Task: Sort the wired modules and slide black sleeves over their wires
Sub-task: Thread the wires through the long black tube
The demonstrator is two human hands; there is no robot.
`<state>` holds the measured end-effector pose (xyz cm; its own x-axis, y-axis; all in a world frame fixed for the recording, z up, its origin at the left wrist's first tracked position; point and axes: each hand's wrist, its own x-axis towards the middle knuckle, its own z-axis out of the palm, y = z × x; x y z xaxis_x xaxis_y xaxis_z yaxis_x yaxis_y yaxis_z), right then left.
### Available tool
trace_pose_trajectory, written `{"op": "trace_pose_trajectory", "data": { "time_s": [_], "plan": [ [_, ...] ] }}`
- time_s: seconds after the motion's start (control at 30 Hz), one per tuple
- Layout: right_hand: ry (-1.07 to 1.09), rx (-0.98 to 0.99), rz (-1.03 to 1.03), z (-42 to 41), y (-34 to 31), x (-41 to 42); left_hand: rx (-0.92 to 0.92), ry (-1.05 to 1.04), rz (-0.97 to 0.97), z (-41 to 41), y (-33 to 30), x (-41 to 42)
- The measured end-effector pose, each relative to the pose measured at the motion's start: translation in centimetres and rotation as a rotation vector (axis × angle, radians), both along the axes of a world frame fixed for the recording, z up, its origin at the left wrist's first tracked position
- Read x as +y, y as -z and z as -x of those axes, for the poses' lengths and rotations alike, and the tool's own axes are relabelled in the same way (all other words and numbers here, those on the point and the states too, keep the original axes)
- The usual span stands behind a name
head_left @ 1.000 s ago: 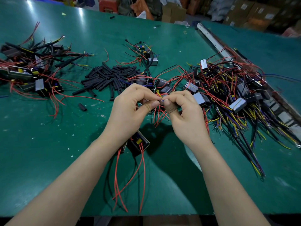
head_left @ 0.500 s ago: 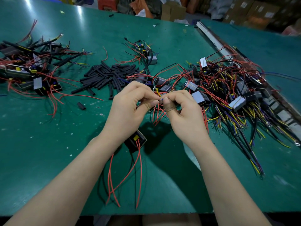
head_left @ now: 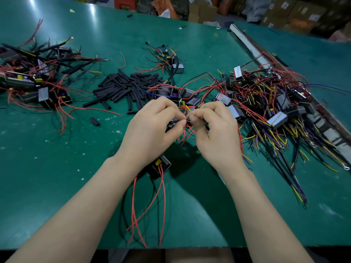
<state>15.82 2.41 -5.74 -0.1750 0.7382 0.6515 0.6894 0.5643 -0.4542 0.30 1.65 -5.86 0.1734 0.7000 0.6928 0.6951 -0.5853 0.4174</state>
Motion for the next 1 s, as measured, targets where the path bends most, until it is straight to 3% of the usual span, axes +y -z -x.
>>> {"op": "trace_pose_trajectory", "data": {
  "time_s": [0.2, 0.57, 0.8, 1.0],
  "plan": [
    [0.037, -0.085, -0.041, 0.2, 0.0, -0.1, 0.012, -0.125, 0.002, -0.4, -0.1, -0.5],
    [0.084, 0.000, -0.023, 0.7, 0.3, -0.4, -0.044, -0.214, -0.001, -1.2, 0.2, -0.7],
    [-0.046, 0.033, -0.114, 0.3, 0.3, 0.0, -0.278, -0.123, 0.099, -1.4, 0.3, -0.4],
    [-0.136, 0.144, 0.047, 0.0, -0.3, 0.0, -0.443, 0.048, 0.234, -1.0, -0.3, -0.2]
  ]
}}
